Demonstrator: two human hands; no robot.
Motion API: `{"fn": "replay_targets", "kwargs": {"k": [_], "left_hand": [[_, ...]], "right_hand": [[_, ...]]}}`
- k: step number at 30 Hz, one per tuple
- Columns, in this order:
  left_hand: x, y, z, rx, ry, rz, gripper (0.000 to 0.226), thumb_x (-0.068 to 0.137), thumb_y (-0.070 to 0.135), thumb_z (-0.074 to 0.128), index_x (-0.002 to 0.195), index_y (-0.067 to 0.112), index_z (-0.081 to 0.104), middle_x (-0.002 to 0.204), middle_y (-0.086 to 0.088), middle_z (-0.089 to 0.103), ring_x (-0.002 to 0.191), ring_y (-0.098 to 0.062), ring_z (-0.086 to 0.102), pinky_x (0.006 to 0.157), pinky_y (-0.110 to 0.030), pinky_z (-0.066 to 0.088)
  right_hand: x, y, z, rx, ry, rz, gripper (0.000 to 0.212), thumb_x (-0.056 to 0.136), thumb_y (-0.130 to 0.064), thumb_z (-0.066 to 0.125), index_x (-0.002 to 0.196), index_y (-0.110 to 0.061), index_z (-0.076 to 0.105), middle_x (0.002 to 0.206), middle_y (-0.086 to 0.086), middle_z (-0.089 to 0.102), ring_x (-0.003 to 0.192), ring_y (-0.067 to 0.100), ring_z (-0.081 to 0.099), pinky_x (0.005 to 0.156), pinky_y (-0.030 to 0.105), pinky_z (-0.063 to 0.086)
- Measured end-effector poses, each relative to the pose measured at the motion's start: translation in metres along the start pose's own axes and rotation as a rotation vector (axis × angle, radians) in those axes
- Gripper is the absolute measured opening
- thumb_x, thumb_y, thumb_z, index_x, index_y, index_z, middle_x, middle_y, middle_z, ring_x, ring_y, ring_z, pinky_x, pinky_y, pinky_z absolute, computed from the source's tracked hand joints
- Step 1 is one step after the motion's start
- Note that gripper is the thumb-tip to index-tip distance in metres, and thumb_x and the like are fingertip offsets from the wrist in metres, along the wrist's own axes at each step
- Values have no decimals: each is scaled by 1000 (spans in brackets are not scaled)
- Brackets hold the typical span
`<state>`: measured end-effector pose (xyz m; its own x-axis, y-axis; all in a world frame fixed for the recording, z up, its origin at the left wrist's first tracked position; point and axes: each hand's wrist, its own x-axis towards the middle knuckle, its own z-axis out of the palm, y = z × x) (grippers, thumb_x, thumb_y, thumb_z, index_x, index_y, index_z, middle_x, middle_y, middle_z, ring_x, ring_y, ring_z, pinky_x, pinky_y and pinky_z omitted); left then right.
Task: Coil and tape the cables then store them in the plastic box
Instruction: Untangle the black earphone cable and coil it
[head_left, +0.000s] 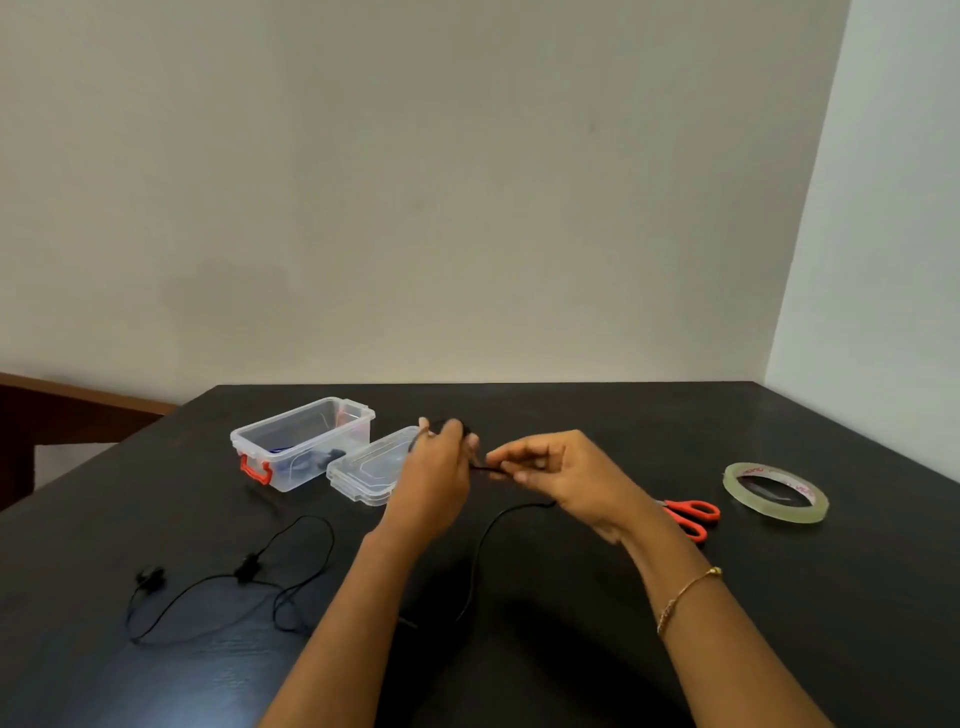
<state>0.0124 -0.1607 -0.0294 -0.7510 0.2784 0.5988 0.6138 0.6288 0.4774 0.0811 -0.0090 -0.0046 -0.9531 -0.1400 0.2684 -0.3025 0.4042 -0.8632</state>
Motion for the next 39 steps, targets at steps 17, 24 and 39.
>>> {"fn": "replay_targets", "kwargs": {"k": [17, 24, 39], "left_hand": [[2, 0, -16, -144, -103, -168, 30, 95, 18, 45, 72, 0, 50, 59, -12, 53, 53, -22, 51, 63, -37, 42], [1, 2, -43, -1525, -595, -281, 25, 84, 20, 55, 61, 11, 55, 37, 5, 34, 33, -8, 41, 70, -26, 55], [13, -3, -12, -585, 433, -143, 14, 99, 10, 37, 95, 13, 49, 96, 5, 66, 99, -13, 57, 85, -20, 42]], "right_hand": [[4, 15, -16, -601, 200, -42, 33, 85, 3, 57, 94, -28, 64, 103, -2, 60, 98, 12, 56, 86, 29, 50], [8, 42, -25, -634, 377, 86, 45, 88, 9, 41, 119, -17, 60, 98, 5, 62, 77, 15, 56, 76, 33, 53], [12, 8, 35, -956, 2, -372, 24, 95, -28, 45, 110, -21, 62, 90, 8, 67, 82, 25, 63, 63, 30, 44]]}}
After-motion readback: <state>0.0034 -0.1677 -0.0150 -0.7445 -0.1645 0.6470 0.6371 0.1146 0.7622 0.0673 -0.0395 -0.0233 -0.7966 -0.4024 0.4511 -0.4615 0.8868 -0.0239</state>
